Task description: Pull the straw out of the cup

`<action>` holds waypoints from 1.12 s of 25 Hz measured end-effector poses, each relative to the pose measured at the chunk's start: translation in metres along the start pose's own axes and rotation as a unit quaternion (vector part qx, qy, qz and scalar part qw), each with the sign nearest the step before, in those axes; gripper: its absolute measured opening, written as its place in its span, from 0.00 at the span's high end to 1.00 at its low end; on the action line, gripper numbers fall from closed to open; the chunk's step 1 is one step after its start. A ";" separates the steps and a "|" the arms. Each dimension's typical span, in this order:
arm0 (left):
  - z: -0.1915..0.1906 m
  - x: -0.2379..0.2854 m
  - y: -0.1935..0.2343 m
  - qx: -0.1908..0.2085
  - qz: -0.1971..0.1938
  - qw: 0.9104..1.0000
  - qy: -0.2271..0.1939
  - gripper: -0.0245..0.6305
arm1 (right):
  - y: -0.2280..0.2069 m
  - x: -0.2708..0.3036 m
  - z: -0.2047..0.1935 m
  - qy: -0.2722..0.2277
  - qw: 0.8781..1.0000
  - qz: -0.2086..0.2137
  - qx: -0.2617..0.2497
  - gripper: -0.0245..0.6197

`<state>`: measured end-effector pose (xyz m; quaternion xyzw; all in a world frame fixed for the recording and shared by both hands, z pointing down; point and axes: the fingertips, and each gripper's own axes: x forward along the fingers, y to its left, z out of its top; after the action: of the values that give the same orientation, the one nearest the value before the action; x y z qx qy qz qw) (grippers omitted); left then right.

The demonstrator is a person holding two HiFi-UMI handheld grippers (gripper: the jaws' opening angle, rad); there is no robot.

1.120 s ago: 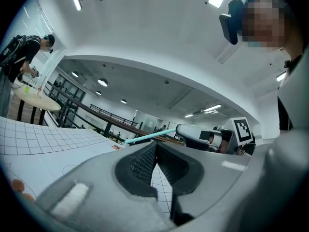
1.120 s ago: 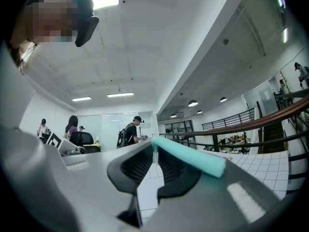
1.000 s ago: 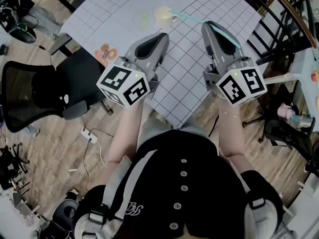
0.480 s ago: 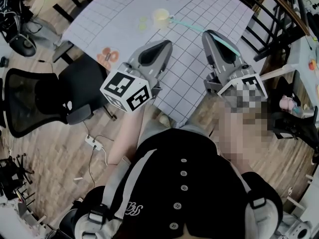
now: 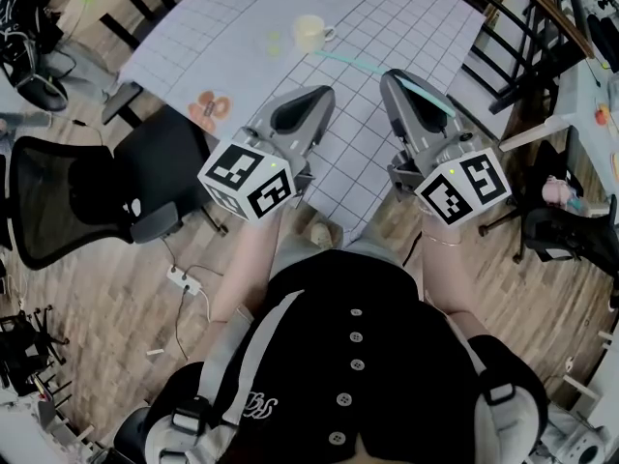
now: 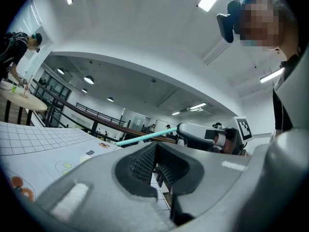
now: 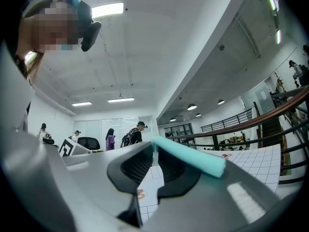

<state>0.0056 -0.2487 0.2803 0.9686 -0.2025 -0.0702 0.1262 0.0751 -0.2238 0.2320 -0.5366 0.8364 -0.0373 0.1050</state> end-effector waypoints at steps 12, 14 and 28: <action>-0.002 -0.007 0.000 -0.003 0.001 1.000 0.001 0.97 | 0.014 0.002 -0.012 0.015 1.000 0.006 0.000 0.92; -0.002 -0.009 0.003 -0.003 0.005 1.000 0.001 0.97 | 0.015 0.003 -0.014 0.018 1.000 0.007 0.000 0.92; -0.003 -0.018 0.009 -0.003 0.016 1.000 0.002 0.97 | 0.023 0.009 -0.021 0.031 0.999 0.015 -0.002 0.92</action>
<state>-0.0139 -0.2487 0.2871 0.9649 -0.2178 -0.0666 0.1311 0.0466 -0.2230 0.2477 -0.5231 0.8471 -0.0502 0.0786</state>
